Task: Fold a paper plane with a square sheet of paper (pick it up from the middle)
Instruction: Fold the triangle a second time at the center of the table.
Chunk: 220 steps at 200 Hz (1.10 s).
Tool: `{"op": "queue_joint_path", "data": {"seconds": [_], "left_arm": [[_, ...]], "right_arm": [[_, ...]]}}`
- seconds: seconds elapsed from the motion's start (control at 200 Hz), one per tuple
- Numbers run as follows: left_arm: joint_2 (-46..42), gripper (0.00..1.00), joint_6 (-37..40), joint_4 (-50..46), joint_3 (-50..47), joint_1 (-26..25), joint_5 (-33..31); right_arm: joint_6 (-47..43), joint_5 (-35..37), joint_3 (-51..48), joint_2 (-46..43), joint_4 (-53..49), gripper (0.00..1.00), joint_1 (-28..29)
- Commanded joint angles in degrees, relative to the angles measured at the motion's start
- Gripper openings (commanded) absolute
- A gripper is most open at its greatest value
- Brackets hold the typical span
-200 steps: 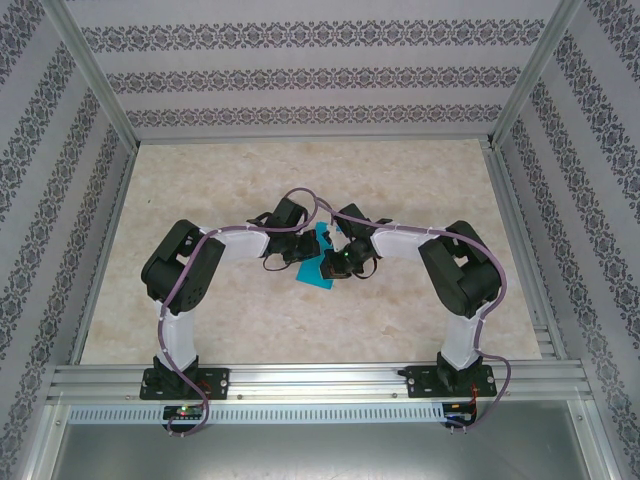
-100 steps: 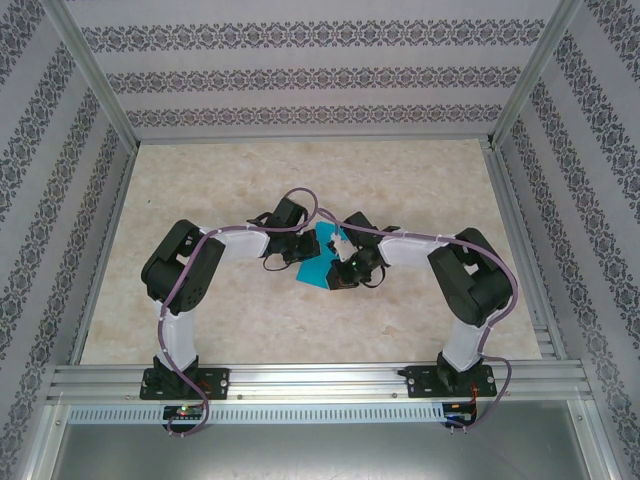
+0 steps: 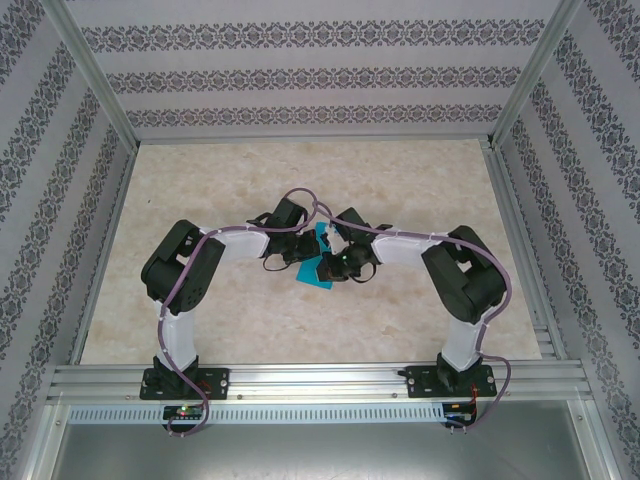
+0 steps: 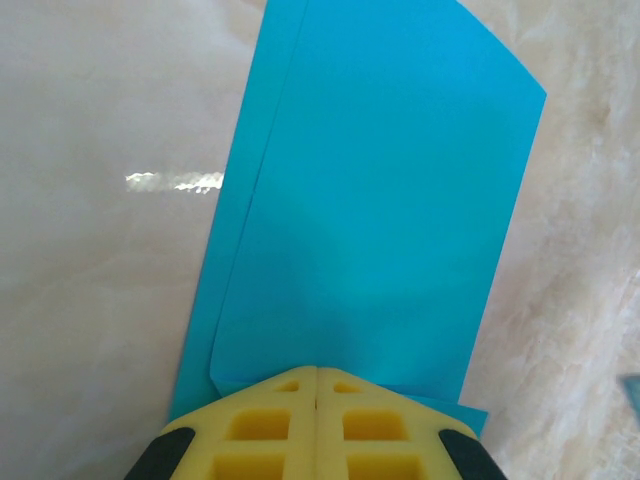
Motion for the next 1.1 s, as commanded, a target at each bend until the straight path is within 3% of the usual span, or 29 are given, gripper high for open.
{"op": "queue_joint_path", "data": {"seconds": [0.0,0.38,0.54,0.699,0.869,1.094], "left_arm": [[3.2,0.02,-0.5,-4.3,-2.7,-0.6,-3.4],[3.2,0.01,-0.4,-4.2,-3.0,-0.5,-3.9],[2.8,0.02,0.4,-4.3,-2.3,-0.6,-2.7],[1.5,0.04,1.9,-4.0,-0.6,-0.6,-0.2],[-1.3,0.09,2.4,-2.1,0.7,-0.6,3.5],[-5.5,0.17,0.5,1.7,-1.3,-0.9,5.7]], "right_arm": [[0.9,1.6,1.4,1.4,0.0,0.09,0.5],[-1.6,-0.6,-12.2,-5.7,0.0,0.08,-1.6],[-1.1,0.4,-12.1,-10.6,-0.5,0.08,-3.1],[3.4,5.7,-10.2,-16.0,1.2,0.09,-5.8],[7.3,10.2,-7.1,-15.0,3.1,0.17,-6.9],[9.0,10.0,-3.7,-8.9,5.1,0.3,-7.6]]}}
